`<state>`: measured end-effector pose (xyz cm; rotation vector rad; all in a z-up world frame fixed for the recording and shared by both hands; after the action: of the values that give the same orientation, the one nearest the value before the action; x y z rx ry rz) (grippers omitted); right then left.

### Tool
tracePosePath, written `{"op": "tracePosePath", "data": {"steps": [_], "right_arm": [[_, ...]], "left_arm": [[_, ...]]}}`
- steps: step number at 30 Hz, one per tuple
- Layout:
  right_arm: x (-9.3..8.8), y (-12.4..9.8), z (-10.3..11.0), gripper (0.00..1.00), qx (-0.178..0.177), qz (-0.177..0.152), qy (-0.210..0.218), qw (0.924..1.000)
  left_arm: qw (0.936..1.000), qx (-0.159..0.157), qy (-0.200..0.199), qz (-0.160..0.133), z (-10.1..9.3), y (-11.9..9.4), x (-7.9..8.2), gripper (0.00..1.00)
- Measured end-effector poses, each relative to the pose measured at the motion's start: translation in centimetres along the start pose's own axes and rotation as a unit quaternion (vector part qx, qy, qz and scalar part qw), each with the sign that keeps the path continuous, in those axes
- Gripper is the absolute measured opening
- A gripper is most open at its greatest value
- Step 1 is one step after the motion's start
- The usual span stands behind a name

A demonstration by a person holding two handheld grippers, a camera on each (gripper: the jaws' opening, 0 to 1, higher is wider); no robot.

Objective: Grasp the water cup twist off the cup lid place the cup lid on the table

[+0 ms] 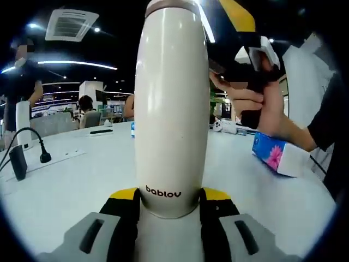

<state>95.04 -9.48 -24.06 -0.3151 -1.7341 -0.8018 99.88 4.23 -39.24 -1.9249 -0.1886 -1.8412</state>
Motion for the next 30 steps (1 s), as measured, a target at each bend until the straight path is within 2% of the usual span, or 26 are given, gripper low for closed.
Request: {"op": "tracePosePath", "data": {"steps": [7, 16, 30], "right_arm": [[-0.43, 0.12, 0.22, 0.57, -0.026, 0.015, 0.011, 0.9995], [-0.53, 0.21, -0.44, 0.55, -0.050, 0.022, 0.001, 0.9985], [-0.39, 0.90, -0.06, 0.49, -0.048, 0.013, -0.011, 0.9987]], "left_arm": [[1.0000, 0.002, -0.001, 0.000, -0.29, -0.20, 0.01, 0.45], [1.0000, 0.002, -0.001, 0.000, -0.50, -0.31, 0.08, 0.45], [1.0000, 0.002, -0.001, 0.000, -0.44, -0.24, 0.10, 0.45]]}}
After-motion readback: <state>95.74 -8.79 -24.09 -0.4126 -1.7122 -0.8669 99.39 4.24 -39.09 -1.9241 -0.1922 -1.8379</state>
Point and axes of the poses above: the point that each gripper's makers call its tool centre point, and the gripper's own axes: y roughly forward along the fingers, z roughly to its left, x roughly out of its top, the point moved 9 cm from there along -y, roughly backward along the fingers, and after that the axes turned 2 degrees about z, right-handed, at the moved point
